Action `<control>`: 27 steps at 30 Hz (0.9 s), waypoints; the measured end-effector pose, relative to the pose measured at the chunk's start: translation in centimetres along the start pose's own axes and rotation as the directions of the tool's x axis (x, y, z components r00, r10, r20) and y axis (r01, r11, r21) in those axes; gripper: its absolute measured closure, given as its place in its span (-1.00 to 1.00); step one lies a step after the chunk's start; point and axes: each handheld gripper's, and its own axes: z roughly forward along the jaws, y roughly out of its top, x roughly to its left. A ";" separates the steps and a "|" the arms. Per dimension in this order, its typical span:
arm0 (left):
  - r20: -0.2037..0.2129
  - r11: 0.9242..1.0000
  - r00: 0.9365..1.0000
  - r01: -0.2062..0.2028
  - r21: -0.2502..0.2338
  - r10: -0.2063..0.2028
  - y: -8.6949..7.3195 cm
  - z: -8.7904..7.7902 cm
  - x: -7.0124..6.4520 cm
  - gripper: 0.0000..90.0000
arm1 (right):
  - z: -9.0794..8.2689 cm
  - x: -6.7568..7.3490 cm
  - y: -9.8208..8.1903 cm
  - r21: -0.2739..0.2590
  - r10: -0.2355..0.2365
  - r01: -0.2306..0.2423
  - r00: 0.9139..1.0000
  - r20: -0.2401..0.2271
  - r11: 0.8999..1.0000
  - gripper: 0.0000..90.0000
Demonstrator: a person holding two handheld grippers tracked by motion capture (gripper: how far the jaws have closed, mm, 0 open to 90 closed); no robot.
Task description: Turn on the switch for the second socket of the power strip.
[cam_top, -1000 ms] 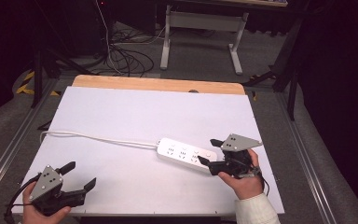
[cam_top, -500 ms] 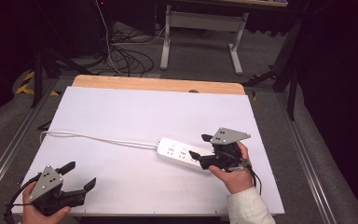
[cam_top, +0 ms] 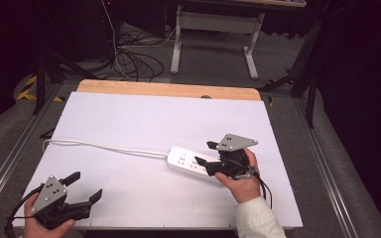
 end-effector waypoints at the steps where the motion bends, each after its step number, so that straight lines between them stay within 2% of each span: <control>1: -0.001 1.000 1.000 0.001 0.000 -0.001 0.0 0.0 0.0 -0.70 | 0.2 0.0 0.0 0.000 0.005 -0.005 1.000 -0.005 1.000 -0.13; 2: -0.001 1.000 1.000 0.002 -0.001 -0.002 0.0 0.0 0.0 -0.70 | 0.2 0.0 0.0 0.000 0.005 -0.005 1.000 -0.005 1.000 -0.13; 5: -0.003 1.000 1.000 0.001 -0.001 -0.001 0.0 0.0 0.0 -0.70 | 0.2 -0.3 0.1 -0.023 0.012 -0.013 0.999 -0.035 1.000 0.15; 6: -0.001 1.000 1.000 0.005 -0.002 -0.005 0.0 0.1 0.0 -0.70 | 0.2 -0.3 0.1 -0.023 0.012 -0.013 0.999 -0.035 1.000 0.15; 8: -0.002 1.000 1.000 -0.001 0.000 0.001 0.0 0.0 0.0 -0.70 | 0.3 -0.4 0.1 -0.029 0.022 -0.023 0.999 -0.031 0.999 0.36; 11: -0.003 1.000 1.000 -0.002 0.000 0.002 0.0 0.0 0.0 -0.70 | 0.7 -0.5 0.1 -0.030 0.046 -0.047 0.998 -0.031 0.998 0.56; 12: -0.003 1.000 1.000 -0.002 0.000 0.002 0.0 0.0 0.0 -0.70 | 1.1 -0.5 0.1 -0.027 0.056 -0.057 0.998 -0.034 0.998 0.72; 13: -0.003 1.000 1.000 0.000 -0.001 0.000 0.0 0.1 0.0 -0.70 | 1.1 -0.5 0.1 -0.027 0.056 -0.057 0.998 -0.034 0.998 0.72; 16: -0.004 1.000 1.000 0.000 -0.002 0.000 0.0 0.1 0.0 -0.70 | 1.7 -0.6 0.1 -0.023 0.067 -0.068 0.997 -0.041 0.997 0.97; 27: -0.004 1.000 1.000 -0.003 0.003 0.003 0.0 0.1 0.1 -0.70 | 3.9 -1.0 -0.5 0.044 0.062 -0.063 0.998 0.017 0.997 1.00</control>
